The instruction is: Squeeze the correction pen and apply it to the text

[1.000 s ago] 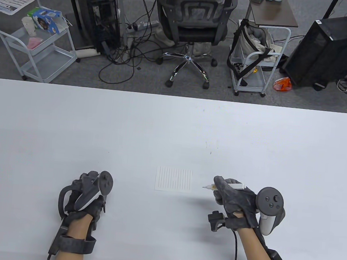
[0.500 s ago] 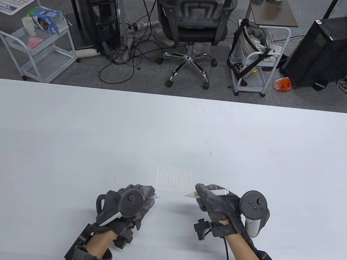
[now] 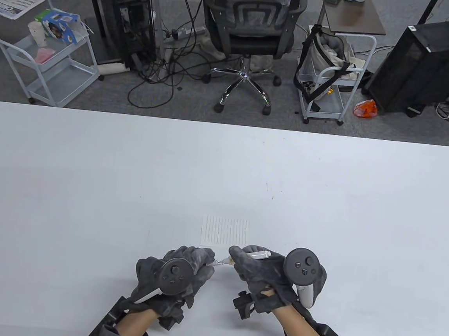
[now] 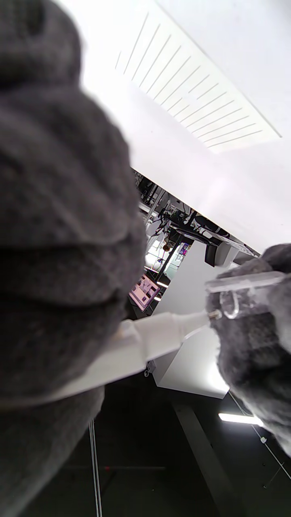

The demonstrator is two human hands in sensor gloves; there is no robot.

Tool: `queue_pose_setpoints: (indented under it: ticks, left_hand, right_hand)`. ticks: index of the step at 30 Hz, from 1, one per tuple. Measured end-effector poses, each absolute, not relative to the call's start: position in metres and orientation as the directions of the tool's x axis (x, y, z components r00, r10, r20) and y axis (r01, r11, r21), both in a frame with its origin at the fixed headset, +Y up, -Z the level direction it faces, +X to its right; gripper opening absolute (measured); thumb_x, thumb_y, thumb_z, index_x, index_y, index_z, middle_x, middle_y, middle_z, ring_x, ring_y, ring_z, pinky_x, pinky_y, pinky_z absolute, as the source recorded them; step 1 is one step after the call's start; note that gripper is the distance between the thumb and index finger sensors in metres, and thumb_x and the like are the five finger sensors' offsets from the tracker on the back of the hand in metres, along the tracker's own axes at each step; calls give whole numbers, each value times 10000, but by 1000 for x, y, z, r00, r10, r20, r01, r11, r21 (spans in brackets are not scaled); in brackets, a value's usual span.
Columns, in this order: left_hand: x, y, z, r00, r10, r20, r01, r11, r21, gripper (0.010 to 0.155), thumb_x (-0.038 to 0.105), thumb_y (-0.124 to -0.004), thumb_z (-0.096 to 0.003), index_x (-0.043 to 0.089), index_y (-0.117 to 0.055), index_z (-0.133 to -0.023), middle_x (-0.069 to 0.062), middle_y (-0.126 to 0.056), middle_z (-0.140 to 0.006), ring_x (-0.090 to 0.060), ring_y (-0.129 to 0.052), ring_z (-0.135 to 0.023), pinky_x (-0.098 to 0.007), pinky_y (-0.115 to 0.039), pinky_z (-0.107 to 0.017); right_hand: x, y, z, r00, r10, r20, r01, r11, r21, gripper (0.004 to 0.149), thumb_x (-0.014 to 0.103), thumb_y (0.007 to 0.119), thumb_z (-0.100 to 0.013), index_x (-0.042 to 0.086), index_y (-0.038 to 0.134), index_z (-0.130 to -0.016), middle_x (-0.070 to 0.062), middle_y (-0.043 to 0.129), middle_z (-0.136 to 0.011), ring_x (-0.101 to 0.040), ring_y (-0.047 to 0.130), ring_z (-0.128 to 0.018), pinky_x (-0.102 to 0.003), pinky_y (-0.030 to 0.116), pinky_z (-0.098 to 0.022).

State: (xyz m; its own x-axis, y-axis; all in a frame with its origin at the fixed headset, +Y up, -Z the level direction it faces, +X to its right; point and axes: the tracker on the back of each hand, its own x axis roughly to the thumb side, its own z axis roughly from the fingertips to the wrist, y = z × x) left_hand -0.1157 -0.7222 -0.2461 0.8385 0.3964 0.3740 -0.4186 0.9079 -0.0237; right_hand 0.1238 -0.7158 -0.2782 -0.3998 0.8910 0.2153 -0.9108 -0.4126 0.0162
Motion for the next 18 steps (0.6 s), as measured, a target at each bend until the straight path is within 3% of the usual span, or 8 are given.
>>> queue_pose_setpoints:
  ticks: [10,18]
  left_hand:
    - [-113,-721,-243,827,394,401,-428,904,-6,527,510,-773,-427,270,-648,-879,95,-876,-769,-138,-971,-666,-396,-832,-583]
    - [-112,-717,-237,835,369,409,-432,899,71,524,505,-779,-429,260,-652,-875,92,-881,-765,-133,-981,-653,-391,-844,-573]
  right_hand:
    - [117,-722,-278,-392,899,193,-912,-408,47,406,577,820,-423,193,950,-407,-46,1040,-337,-214,994,-135,-408,880,-282]
    - [118,-731,-279,-269,959,91,-959,-276,69,403,572,819,-427,190,948,-405,-49,1038,-335,-217,992,-134,-410,879,-282]
